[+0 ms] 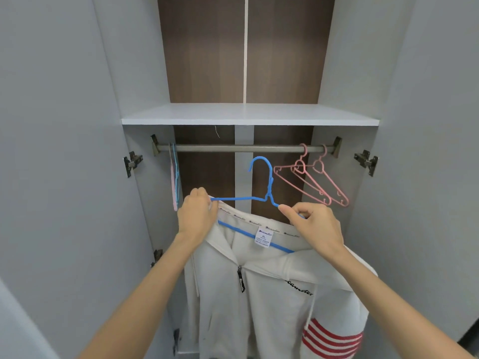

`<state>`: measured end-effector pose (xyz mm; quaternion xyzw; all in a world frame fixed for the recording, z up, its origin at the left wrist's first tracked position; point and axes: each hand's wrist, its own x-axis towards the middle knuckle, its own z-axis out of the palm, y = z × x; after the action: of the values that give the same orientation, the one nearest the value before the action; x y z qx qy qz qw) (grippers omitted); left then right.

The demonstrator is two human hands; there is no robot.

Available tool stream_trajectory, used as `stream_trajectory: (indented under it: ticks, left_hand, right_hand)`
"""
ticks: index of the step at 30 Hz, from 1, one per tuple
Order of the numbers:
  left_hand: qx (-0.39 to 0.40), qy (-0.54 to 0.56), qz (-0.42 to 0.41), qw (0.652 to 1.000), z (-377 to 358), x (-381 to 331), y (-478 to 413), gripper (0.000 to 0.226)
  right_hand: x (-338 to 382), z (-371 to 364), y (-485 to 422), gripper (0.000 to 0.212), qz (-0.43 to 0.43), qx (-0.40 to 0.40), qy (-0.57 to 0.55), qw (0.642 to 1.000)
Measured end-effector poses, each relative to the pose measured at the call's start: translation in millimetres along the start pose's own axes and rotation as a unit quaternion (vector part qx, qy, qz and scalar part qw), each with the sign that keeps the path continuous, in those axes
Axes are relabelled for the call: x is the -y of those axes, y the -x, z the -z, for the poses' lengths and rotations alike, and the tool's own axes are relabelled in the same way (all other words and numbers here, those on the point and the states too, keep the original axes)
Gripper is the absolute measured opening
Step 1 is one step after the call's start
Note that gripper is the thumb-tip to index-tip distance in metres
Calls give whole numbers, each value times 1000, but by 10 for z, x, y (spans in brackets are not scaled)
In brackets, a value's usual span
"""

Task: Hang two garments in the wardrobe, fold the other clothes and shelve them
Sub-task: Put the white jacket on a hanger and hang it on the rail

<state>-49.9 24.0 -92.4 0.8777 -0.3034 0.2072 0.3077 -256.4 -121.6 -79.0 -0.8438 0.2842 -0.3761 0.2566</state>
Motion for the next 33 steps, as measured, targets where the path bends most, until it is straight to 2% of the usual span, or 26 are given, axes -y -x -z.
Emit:
stream_trajectory:
  ticks: [5, 7, 9, 12, 14, 15, 17, 19, 21, 25, 27, 30, 33]
  left_hand:
    - [18, -135, -24, 990, 19, 22, -180, 16]
    - [26, -72, -9, 997, 38, 52, -239, 14]
    - [17, 50, -4, 999, 80, 47, -293, 11]
    - [28, 160, -95, 982, 119, -86, -283, 7]
    - [79, 140, -165, 973, 98, -142, -249, 11]
    - [101, 132, -161, 973, 73, -131, -251, 18]
    - [117, 168, -88, 975, 25, -68, -286, 36]
    - [129, 177, -29, 975, -53, -6, -286, 38]
    - [156, 175, -9, 972, -154, -8, -230, 35]
    - [86, 250, 67, 962, -285, -65, -166, 35]
    - [55, 239, 77, 966, -291, -35, -192, 31]
    - [52, 211, 52, 975, -242, 60, -262, 29]
    - [28, 123, 20, 992, -81, 148, -367, 28]
  right_hand:
    - [44, -41, -16, 41, -21, -17, -7, 1000]
    - [52, -69, -7, 42, -25, -27, 0, 999]
    - [45, -94, -3, 45, -28, -40, 9, 999]
    - [61, -130, -24, 47, -35, -26, 15, 999]
    - [74, -147, -36, 46, -46, -25, 2, 999]
    - [75, -150, -36, 46, -54, -30, -7, 998]
    - [68, -159, -14, 46, -64, -35, -20, 997]
    - [71, -181, 25, 45, -63, -30, -25, 997]
    - [99, -216, 49, 44, -56, -23, -20, 998]
    - [160, -240, 23, 42, -21, -16, -2, 1000]
    - [147, -217, -16, 42, -25, -16, 3, 1000]
    - [95, -159, -81, 43, -41, -25, 12, 999]
    - [51, -118, -143, 42, -49, -33, 36, 998]
